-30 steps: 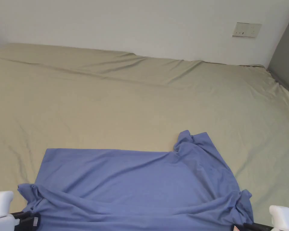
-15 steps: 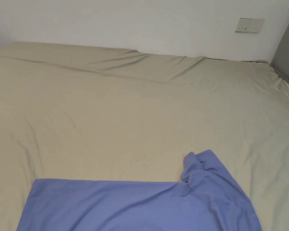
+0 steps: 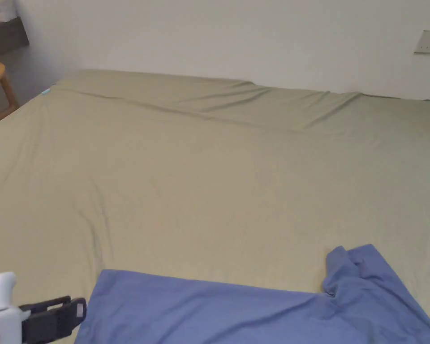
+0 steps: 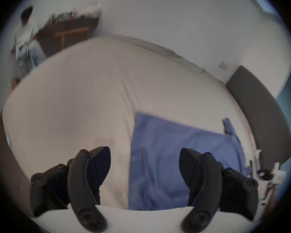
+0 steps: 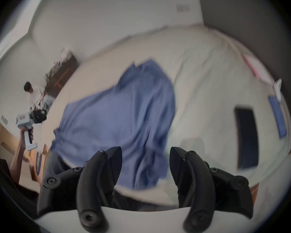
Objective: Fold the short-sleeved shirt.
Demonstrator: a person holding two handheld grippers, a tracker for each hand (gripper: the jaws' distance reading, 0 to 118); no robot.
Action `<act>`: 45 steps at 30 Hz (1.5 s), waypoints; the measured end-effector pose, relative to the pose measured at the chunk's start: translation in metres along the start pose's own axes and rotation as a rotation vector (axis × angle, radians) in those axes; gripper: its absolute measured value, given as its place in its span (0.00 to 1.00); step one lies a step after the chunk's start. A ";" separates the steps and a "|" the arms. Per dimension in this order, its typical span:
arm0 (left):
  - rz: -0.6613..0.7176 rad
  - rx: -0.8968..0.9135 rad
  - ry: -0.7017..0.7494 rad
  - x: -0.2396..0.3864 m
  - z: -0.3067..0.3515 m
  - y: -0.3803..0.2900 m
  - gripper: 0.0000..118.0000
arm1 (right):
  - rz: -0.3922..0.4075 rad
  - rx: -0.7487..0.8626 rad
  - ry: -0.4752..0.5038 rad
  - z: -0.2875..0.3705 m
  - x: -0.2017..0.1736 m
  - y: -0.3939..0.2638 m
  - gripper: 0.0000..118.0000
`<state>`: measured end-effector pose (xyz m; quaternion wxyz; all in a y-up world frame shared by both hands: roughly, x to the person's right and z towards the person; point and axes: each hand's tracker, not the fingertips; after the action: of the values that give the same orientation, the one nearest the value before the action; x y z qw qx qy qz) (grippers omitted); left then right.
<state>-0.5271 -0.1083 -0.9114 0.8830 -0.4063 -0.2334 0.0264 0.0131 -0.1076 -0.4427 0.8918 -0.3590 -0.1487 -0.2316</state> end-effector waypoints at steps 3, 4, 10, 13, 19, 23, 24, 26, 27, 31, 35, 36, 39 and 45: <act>-0.097 -0.065 0.043 0.017 -0.080 0.034 0.78 | -0.010 0.079 -0.068 -0.015 0.010 0.053 0.63; -0.109 -0.160 0.069 0.023 -0.108 0.042 0.78 | 0.013 0.080 -0.076 -0.025 0.010 0.070 0.63; -0.254 -0.273 0.111 0.045 -0.183 0.012 0.67 | 0.121 0.018 -0.125 -0.098 -0.003 0.137 0.63; -0.215 -0.219 0.078 0.052 -0.158 0.028 0.23 | 0.155 -0.044 -0.125 -0.143 -0.006 0.152 0.63; -0.234 -0.112 0.029 0.067 -0.117 0.024 0.04 | 0.068 -0.187 -0.059 -0.228 -0.010 0.157 0.59; -0.224 -0.086 -0.023 0.068 -0.087 0.031 0.04 | -0.008 -0.286 -0.082 -0.278 -0.001 0.147 0.15; -0.232 -0.075 -0.030 0.067 -0.082 0.032 0.04 | -0.039 -0.298 -0.090 -0.283 -0.003 0.144 0.12; -0.254 -0.065 -0.051 0.066 -0.074 0.031 0.04 | -0.095 -0.217 -0.082 -0.271 -0.006 0.146 0.11; -0.252 -0.074 -0.049 0.065 -0.072 0.031 0.04 | -0.113 -0.229 -0.056 -0.267 -0.006 0.145 0.11; -0.214 -0.068 -0.065 0.059 -0.045 0.025 0.04 | -0.013 -0.155 -0.010 -0.213 -0.012 0.141 0.11; -0.224 -0.033 -0.122 0.056 0.011 0.012 0.04 | -0.092 -0.043 0.102 -0.125 -0.003 0.134 0.11; -0.227 -0.032 -0.126 0.055 0.022 0.008 0.04 | -0.092 -0.018 0.104 -0.107 0.000 0.130 0.11; -0.231 -0.022 -0.103 0.040 0.051 -0.001 0.04 | -0.081 0.050 0.049 -0.043 -0.003 0.106 0.11; -0.159 -0.099 -0.120 0.019 0.043 -0.024 0.04 | -0.094 0.031 0.043 -0.037 0.012 0.086 0.11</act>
<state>-0.5321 -0.0898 -0.8624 0.8457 -0.4272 -0.3184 -0.0308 0.0714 -0.0823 -0.5124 0.8885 -0.3326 -0.1498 -0.2785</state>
